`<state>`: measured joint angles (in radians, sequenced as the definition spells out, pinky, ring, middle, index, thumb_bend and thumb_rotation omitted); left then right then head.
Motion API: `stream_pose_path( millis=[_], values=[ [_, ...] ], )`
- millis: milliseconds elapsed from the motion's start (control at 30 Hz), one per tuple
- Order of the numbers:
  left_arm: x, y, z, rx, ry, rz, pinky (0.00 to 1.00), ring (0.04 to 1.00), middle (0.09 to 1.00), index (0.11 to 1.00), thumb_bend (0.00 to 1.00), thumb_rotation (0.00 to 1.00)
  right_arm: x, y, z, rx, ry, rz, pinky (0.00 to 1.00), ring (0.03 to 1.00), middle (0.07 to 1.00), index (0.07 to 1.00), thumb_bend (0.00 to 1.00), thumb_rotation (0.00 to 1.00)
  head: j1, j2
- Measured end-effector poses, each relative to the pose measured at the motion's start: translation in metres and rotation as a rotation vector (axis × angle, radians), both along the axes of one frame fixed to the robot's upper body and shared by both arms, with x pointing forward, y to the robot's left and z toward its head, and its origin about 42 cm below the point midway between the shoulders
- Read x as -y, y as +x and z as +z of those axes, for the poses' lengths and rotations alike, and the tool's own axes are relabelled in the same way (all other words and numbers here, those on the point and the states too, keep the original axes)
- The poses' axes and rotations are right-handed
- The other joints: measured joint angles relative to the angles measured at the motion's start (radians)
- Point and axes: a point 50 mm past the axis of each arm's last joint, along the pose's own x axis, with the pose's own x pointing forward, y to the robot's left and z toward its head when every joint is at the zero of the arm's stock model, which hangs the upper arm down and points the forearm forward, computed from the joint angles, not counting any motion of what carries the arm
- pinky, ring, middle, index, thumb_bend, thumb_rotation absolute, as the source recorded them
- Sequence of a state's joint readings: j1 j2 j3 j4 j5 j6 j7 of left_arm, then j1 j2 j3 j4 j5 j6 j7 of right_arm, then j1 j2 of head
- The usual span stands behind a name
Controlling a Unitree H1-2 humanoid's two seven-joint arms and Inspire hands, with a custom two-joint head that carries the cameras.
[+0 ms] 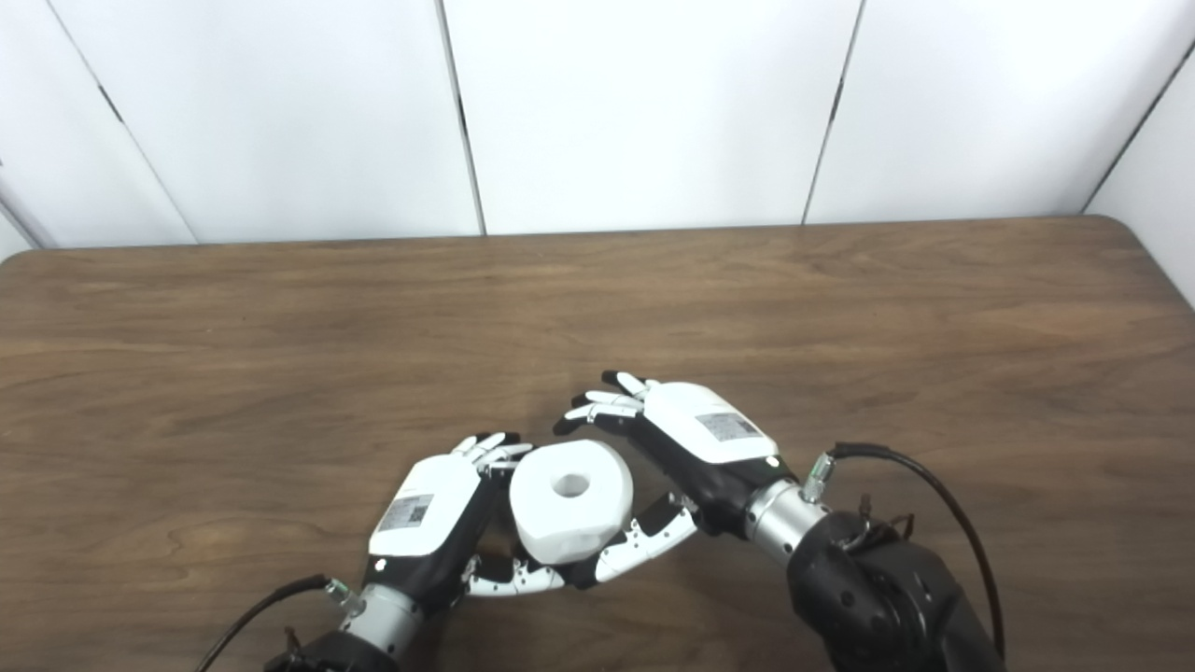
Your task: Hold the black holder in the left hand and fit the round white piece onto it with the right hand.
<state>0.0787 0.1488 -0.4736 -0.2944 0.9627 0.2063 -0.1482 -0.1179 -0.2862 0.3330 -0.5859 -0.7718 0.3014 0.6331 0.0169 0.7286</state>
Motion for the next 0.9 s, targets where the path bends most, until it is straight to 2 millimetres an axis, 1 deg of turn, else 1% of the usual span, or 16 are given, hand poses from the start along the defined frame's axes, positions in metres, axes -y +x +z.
stream_pose_path(
  millis=[200,333,433,567,667,900],
  values=[
    [0.0,0.0,0.0,-0.001,0.0,0.0,0.94,0.913,0.82,0.49,0.52,0.05,0.001,0.0,0.0,-0.012,-0.002,-0.006,1.0,1.0,0.935,0.843,1.0,0.46,-0.003,0.0],
    [0.0,0.0,0.0,-0.002,0.001,-0.001,0.94,0.914,0.821,0.49,0.52,0.05,0.004,0.0,0.002,-0.031,0.002,-0.014,1.0,1.0,0.964,0.905,1.0,0.47,-0.005,0.0],
    [-0.001,0.0,0.0,-0.002,0.002,-0.002,0.94,0.914,0.82,0.49,0.52,0.05,0.006,-0.001,0.006,-0.045,0.003,-0.007,1.0,1.0,0.996,0.963,1.0,0.54,-0.005,-0.002],
    [-0.001,0.001,0.0,-0.003,0.003,-0.004,0.94,0.915,0.821,0.49,0.52,0.05,0.011,-0.001,0.01,-0.05,-0.004,0.011,1.0,1.0,1.0,0.995,1.0,0.58,-0.003,0.0],
    [-0.002,0.001,0.0,-0.004,0.005,-0.005,0.94,0.912,0.818,0.49,0.52,0.05,0.016,-0.001,0.01,-0.055,-0.01,0.01,1.0,1.0,1.0,1.0,1.0,0.59,-0.003,-0.002],
    [-0.004,0.001,0.001,-0.003,0.007,-0.004,0.93,0.906,0.815,0.492,0.52,0.06,0.015,-0.001,0.01,-0.065,0.002,0.015,1.0,1.0,1.0,1.0,1.0,0.58,0.0,0.002]
  ],
)
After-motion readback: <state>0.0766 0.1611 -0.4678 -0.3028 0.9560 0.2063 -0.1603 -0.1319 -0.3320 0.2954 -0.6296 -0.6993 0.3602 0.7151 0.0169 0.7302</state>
